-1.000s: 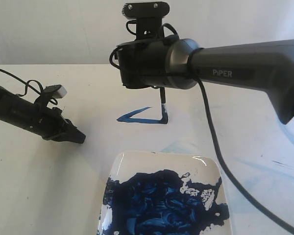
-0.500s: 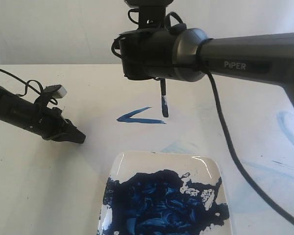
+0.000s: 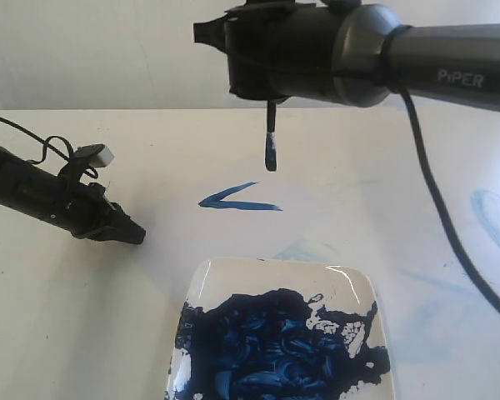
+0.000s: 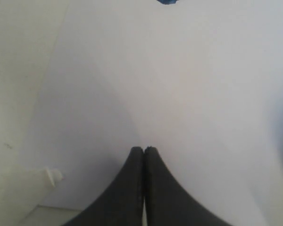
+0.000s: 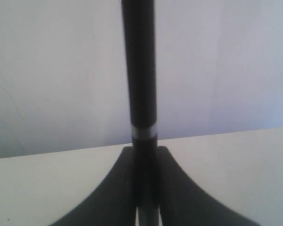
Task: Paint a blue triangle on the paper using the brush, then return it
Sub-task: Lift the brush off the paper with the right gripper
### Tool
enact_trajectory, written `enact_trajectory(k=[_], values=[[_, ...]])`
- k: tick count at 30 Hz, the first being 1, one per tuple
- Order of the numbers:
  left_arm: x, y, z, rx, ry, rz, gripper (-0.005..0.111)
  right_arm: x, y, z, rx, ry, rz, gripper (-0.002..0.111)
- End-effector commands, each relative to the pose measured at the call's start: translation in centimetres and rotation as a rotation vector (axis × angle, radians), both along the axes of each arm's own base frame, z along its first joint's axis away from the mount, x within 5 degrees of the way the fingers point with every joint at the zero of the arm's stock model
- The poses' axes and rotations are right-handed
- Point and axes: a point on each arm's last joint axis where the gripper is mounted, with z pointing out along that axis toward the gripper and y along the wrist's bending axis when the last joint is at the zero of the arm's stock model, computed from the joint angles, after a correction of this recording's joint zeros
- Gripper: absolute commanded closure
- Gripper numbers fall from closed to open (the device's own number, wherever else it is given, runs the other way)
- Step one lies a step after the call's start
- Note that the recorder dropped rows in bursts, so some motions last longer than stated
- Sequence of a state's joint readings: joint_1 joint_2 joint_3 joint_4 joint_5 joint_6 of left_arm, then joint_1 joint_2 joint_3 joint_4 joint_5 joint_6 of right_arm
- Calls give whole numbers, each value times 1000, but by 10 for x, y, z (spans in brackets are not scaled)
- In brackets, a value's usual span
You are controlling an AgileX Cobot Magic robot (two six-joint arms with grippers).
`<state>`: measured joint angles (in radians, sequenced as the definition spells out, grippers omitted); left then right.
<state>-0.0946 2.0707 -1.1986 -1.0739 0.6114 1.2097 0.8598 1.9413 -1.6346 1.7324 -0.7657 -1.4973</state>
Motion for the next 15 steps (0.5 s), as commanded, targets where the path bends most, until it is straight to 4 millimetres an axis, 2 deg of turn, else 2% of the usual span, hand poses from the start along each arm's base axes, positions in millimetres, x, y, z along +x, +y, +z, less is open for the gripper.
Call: enact_trajectory(k=[1,6,9,11,15], values=[[0,0,0,-6,3,-2,107,16,-19,14,93,-7,30,108],[0,0,0,-6,3,-2,107,32,-37,13,190,2,-2,108],[0,0,0,-6,3,-2,107,37,-38,6,288,23,-41,108],[0,0,0,-6,5,-1,107,41,-33,-10,333,52,-78,108],[0,0,0,-6,5,-1,107,39,-22,-39,289,71,-177,108]])
